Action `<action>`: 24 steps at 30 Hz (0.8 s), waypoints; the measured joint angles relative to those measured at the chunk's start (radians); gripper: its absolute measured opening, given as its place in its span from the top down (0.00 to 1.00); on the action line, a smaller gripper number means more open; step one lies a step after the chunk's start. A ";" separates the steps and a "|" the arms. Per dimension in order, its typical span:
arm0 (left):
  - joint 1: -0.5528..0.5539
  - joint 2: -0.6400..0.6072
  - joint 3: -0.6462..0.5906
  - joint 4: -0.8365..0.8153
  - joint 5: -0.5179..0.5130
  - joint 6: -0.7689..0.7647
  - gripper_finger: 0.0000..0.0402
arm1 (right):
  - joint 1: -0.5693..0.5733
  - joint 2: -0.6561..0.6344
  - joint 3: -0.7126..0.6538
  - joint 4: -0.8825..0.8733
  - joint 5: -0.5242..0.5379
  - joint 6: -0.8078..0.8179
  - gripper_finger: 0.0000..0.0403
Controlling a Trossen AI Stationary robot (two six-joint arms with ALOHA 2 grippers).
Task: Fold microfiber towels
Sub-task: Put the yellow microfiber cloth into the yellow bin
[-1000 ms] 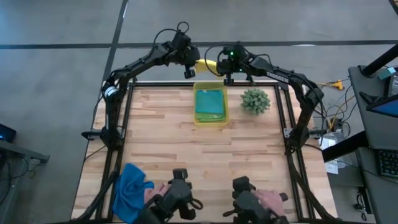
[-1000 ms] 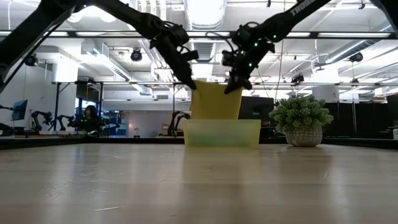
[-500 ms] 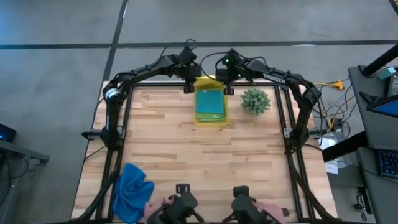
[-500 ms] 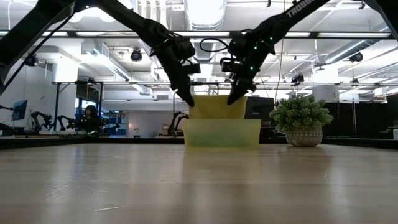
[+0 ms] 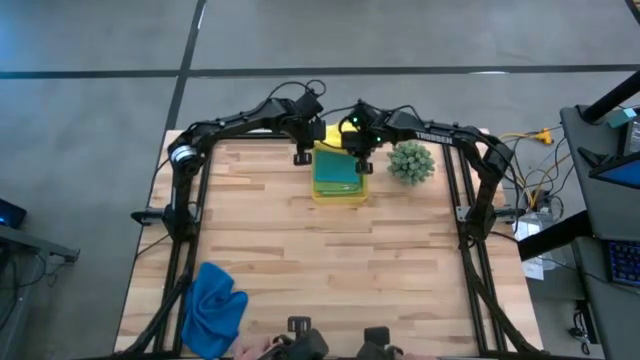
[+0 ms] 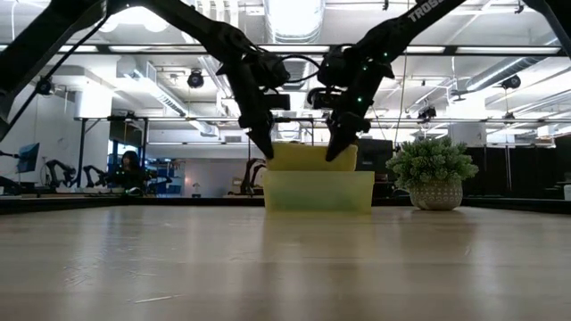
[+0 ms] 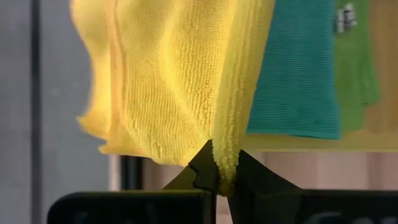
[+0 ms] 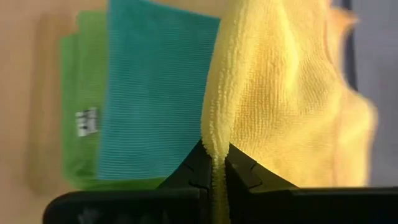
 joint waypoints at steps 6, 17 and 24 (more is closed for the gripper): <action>-0.032 0.000 -0.052 0.005 0.026 -0.023 1.00 | 0.037 0.000 -0.066 0.016 -0.008 0.055 0.98; -0.059 -0.056 -0.084 -0.011 0.038 -0.051 1.00 | 0.060 -0.054 -0.073 0.009 -0.007 0.109 0.98; -0.059 -0.090 -0.086 0.003 0.043 -0.053 1.00 | 0.059 -0.084 -0.074 0.011 -0.003 0.095 0.98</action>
